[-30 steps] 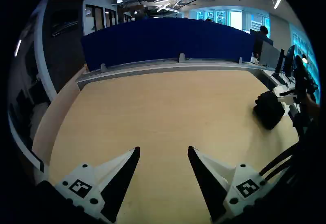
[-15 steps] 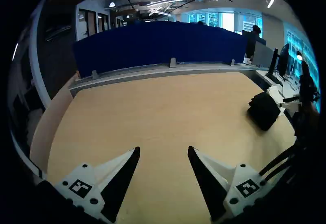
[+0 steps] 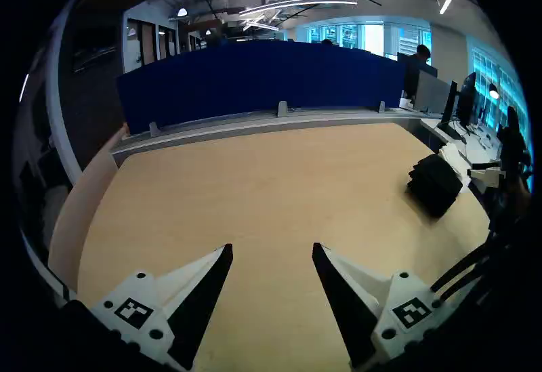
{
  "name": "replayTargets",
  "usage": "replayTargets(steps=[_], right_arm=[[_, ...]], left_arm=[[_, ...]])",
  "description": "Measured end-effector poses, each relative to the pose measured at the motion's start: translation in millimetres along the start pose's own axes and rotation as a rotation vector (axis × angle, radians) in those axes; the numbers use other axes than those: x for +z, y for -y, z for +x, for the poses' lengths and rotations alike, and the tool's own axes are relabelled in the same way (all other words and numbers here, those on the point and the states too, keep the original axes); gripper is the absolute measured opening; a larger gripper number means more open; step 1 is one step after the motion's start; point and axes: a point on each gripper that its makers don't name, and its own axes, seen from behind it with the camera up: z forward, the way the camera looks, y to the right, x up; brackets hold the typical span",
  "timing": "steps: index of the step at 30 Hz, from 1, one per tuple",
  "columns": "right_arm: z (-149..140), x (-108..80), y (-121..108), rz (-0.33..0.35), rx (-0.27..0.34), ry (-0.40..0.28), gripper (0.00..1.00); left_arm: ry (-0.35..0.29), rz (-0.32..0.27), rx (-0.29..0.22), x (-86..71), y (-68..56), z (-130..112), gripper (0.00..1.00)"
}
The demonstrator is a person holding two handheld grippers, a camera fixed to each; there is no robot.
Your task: Fold towel
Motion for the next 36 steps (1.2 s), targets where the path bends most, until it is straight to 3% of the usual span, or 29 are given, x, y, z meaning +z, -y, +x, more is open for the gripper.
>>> replayTargets(steps=[8, 18, 24, 33, 36], right_arm=[[28, -9.0, 4, -0.044, 0.004, -0.173, 1.0], [68, -20.7, 32, -0.057, -0.033, -0.295, 1.0], [91, -22.5, 53, -0.037, -0.034, -0.341, 1.0], [115, -25.0, 81, -0.025, -0.024, -0.403, 1.0], [118, -23.7, 87, -0.02, -0.012, -0.412, 1.0]], left_arm=[[-0.031, 0.005, -0.003, 0.5, 1.2, 7, 0.87], [-0.142, 0.023, -0.042, -2.2, 8.0, 38, 0.87], [-0.227, 0.033, -0.079, -9.0, 17.0, 61, 0.87], [-0.379, 0.115, -0.105, -28.7, 45.5, 98, 0.87], [-0.415, 0.129, -0.109, -34.3, 49.4, 105, 0.87]])
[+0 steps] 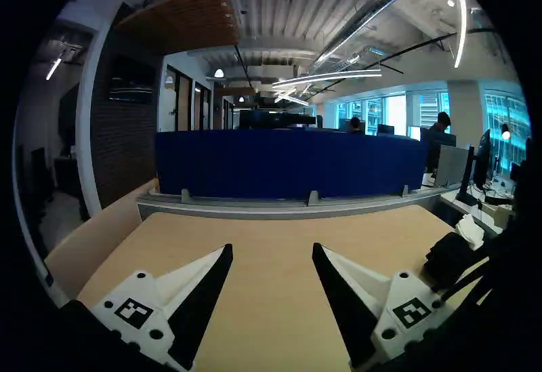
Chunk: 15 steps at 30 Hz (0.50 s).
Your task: Fold towel
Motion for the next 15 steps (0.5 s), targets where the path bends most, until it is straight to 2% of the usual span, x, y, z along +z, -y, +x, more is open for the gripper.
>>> replayTargets(steps=[9, 15], right_arm=[[4, 9.1, 16, -0.001, 0.034, -0.001, 1.0], [16, 15.7, 32, 0.01, 0.038, -0.037, 1.0]], left_arm=[[-0.064, 0.005, 0.019, 3.2, 5.8, 17, 0.87], [-0.082, 0.013, 0.012, 10.1, 11.9, 18, 0.87]])
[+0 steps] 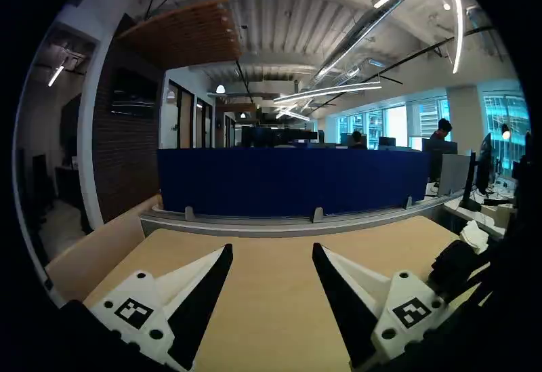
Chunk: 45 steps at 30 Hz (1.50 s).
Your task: Fold towel
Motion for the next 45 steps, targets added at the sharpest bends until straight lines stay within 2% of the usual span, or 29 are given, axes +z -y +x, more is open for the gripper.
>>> replayTargets(steps=[15, 24, 35, 45], right_arm=[[5, 15.5, 17, -0.013, -0.008, -0.005, 1.0], [4, 24.7, 21, -0.021, -0.01, 0.003, 1.0], [4, 35.4, 31, -0.032, -0.022, -0.003, 1.0], [-21, 36.4, 45, -0.031, -0.045, -0.005, 1.0]], left_arm=[[-0.036, 0.007, 0.037, 14.6, 13.3, -17, 0.87], [-0.095, 0.055, 0.087, 24.8, 30.1, -34, 0.86], [-0.119, 0.081, 0.118, 24.7, 43.0, -90, 0.87], [-0.131, 0.095, 0.082, 26.0, 57.3, -142, 0.87]])
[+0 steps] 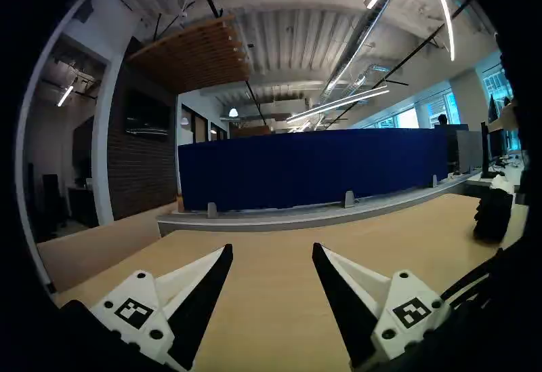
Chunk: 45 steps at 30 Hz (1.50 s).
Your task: Fold towel
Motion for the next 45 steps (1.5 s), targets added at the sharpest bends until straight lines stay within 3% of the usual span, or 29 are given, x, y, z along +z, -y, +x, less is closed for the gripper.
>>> replayTargets(steps=[9, 18, 24, 45], right_arm=[[-23, -1.0, 11, 0.013, -0.017, 0.015, 1.0], [-24, -1.7, 12, 0.009, -0.018, 0.016, 1.0], [-25, -3.7, 12, 0.007, -0.007, 0.015, 1.0], [-10, -5.7, -10, 0.014, 0.009, -0.019, 1.0]], left_arm=[[0.001, 0.002, -0.006, 1.0, 0.6, -29, 0.87], [0.01, -0.003, -0.03, 1.6, -1.6, -43, 0.87], [0.022, -0.015, -0.064, 4.9, -1.0, -46, 0.87], [0.022, -0.031, -0.069, 6.3, -4.6, -45, 0.87]])
